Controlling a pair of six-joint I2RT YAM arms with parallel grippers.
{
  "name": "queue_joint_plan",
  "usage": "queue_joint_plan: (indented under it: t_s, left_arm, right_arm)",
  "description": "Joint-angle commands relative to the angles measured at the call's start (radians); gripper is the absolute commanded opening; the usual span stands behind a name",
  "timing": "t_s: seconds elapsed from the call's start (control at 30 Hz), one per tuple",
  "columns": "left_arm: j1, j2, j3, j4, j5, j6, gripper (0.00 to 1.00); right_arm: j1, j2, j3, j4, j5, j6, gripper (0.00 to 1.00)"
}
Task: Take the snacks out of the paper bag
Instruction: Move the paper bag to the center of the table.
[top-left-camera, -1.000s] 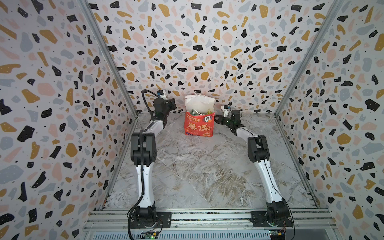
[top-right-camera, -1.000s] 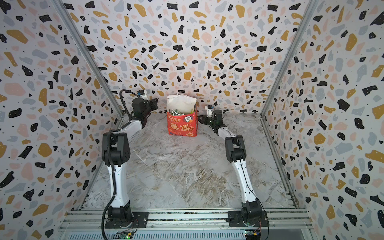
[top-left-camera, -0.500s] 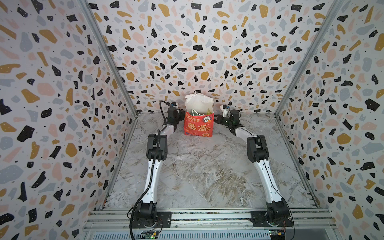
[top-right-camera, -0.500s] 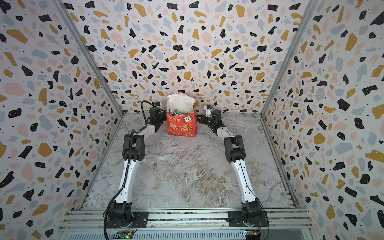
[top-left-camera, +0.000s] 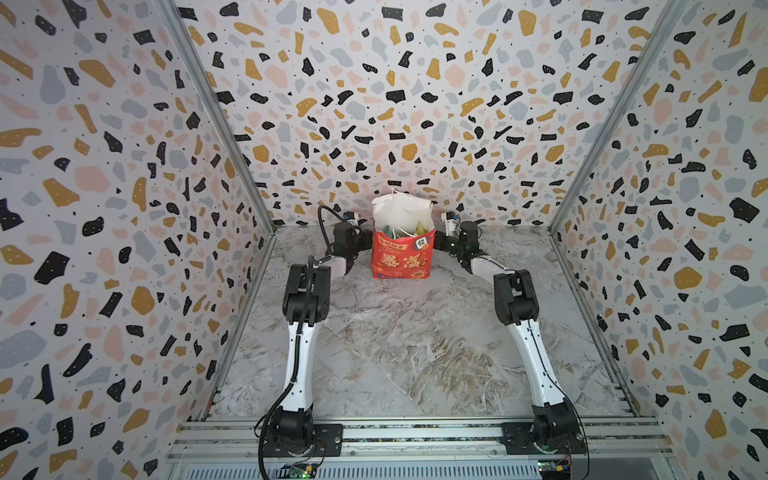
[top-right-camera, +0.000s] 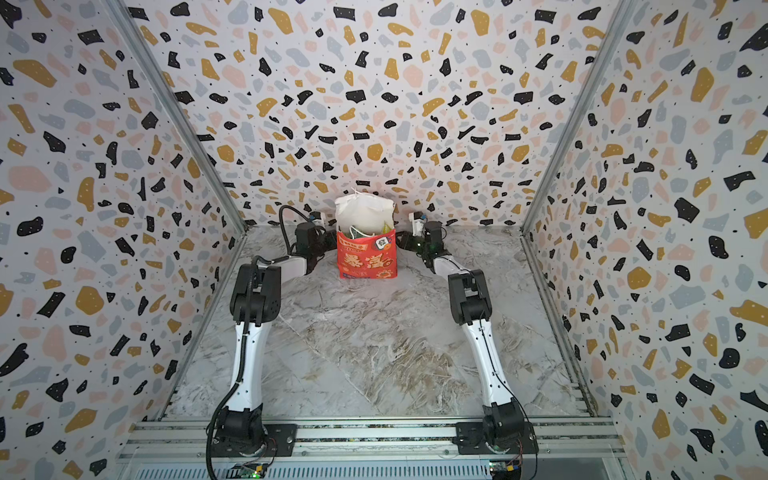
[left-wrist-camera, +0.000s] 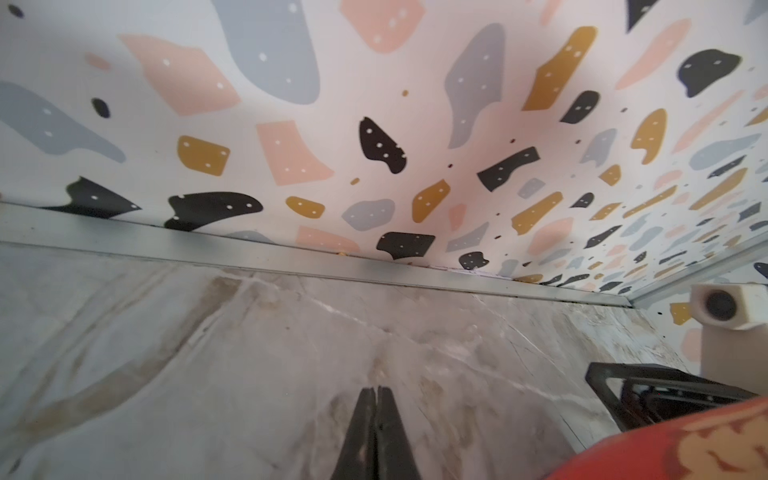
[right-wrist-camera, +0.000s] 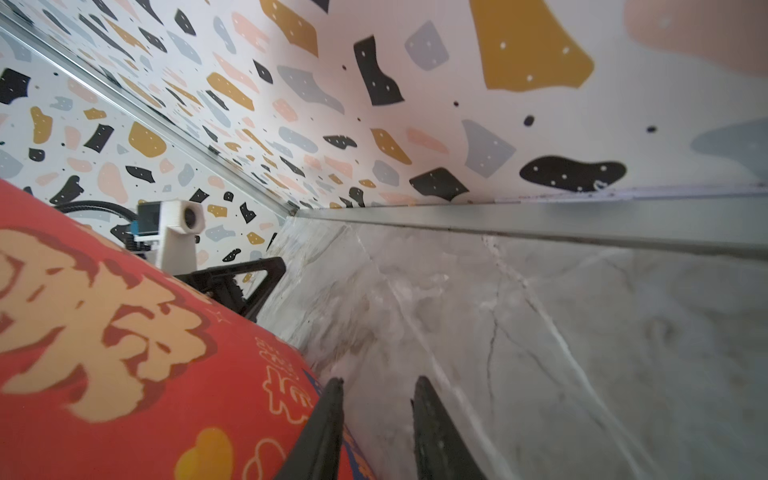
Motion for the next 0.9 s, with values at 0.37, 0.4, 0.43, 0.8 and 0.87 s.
queue_joint_plan:
  t_s: [0.37,0.4,0.43,0.8,0.87]
  left_arm:
    - [-0.092,-0.334,-0.496,0.292,0.024,0.024,0.00]
    - [-0.095,-0.357,-0.534,0.301,0.024,0.023,0.00]
    - [-0.098,-0.383,-0.580,0.313,0.020,0.018,0.00]
    - [-0.199,-0.631,-0.974,0.438,0.005,-0.056,0.00]
    - [-0.205,-0.710,-1.030,0.441,-0.011,-0.058,0.00]
  right_arm:
    - [0.025,-0.480,-0.684,0.289,-0.064,-0.113,0.30]
    - [0.025,-0.495,-0.717,0.296,-0.059,-0.113,0.30]
    - [0.025,-0.508,-0.753,0.308,-0.063,-0.116,0.30]
    - [-0.013,-0.743,-1.111,0.403,-0.040,-0.076,0.30]
    - [-0.035,-0.801,-1.152,0.394,-0.017,-0.067,0.31]
